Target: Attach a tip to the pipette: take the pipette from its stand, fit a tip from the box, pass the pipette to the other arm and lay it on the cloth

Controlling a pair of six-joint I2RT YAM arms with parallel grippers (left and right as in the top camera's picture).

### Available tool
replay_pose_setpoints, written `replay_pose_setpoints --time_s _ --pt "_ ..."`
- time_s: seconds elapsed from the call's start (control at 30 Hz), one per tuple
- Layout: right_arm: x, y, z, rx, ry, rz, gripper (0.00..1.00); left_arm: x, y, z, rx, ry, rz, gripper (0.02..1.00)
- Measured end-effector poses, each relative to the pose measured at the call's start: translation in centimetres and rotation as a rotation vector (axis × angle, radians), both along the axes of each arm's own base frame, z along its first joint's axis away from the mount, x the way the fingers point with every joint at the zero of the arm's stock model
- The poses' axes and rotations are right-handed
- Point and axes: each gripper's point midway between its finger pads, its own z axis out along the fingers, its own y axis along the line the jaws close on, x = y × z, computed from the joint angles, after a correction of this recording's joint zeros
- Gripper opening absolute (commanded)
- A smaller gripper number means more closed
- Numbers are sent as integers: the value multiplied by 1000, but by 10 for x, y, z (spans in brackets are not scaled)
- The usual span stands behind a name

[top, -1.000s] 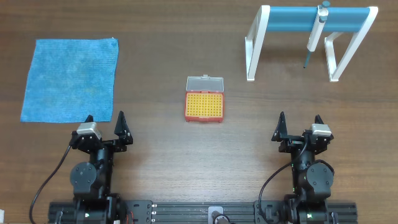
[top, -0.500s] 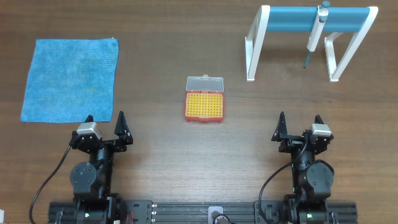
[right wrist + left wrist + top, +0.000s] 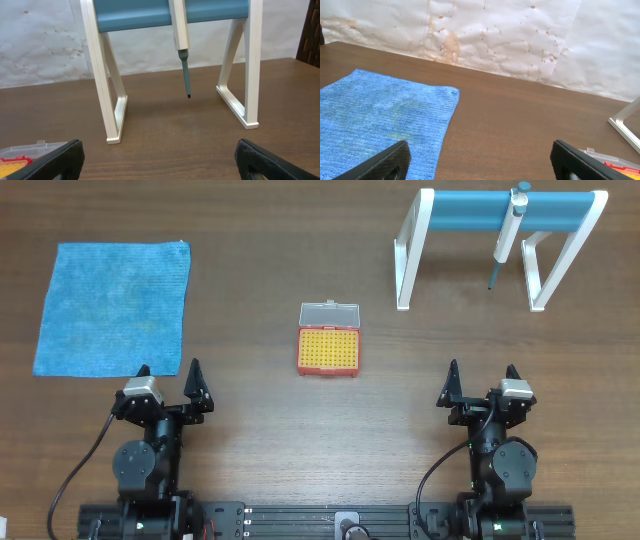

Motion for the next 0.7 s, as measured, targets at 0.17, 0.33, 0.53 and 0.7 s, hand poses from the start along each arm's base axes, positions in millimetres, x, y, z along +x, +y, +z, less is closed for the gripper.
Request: replay_pose_setpoints --time_s 0.17,0.33,0.53,0.7 --pt "0 0 0 0 0 0 976 0 0 0 0 0 0 904" --pt "0 -1 0 0 0 -3 976 0 0 0 0 0 0 904" --pt "0 -2 0 -1 -2 -12 976 0 0 0 0 0 0 904" --pt "0 -2 0 -1 -2 -12 976 0 0 0 0 0 0 906"
